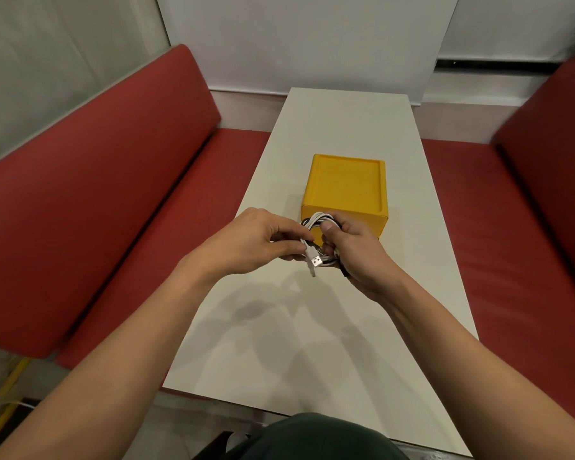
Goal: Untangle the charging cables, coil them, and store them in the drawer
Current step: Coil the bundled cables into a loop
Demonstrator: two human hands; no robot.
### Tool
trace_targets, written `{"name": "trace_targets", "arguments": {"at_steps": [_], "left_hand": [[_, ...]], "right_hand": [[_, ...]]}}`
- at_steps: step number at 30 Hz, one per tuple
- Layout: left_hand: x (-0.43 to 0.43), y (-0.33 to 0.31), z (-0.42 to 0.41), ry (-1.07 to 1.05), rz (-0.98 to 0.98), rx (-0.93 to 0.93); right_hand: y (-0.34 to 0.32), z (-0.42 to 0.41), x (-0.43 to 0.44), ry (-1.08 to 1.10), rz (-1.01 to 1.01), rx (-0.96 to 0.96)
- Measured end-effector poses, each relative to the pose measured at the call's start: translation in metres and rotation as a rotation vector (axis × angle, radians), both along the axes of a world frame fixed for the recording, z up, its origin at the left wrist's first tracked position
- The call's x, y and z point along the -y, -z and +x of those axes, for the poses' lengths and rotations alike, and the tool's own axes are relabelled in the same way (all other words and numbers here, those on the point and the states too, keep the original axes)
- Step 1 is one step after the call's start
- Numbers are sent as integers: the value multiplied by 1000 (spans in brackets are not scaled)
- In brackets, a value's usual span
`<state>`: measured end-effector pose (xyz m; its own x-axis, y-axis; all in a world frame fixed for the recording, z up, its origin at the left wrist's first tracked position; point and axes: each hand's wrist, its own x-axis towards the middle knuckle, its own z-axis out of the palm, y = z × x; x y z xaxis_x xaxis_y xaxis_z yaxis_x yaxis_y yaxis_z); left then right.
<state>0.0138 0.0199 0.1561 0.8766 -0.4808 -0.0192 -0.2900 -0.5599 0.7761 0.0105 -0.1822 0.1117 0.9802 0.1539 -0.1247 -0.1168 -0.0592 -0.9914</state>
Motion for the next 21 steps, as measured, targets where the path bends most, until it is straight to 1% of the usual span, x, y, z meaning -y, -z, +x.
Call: {"name": "trace_targets", "arguments": {"at_steps": [3,9,11,14,16,19,21], "left_hand": [[6,7,-2,-49,9,116],[20,18,-12,-131,39,476],[24,21,-14,-165,47,530],[25,29,-14,-281,2,500],[25,31,-12,-353,-56,420],[25,30,-10,-363,-154,236],[25,30,-11,-325,-214,194]], "right_hand": [[0,-1,1,2,10,0],[-8,-3,3,-31,122,-31],[-9,-3,3,-17,110,-27],[-8,-4,2,4,114,-24],[-7,-5,1,5,110,-23],[-8,-7,2,5,141,-38],[-11,-8,3,-1,174,-58]]}}
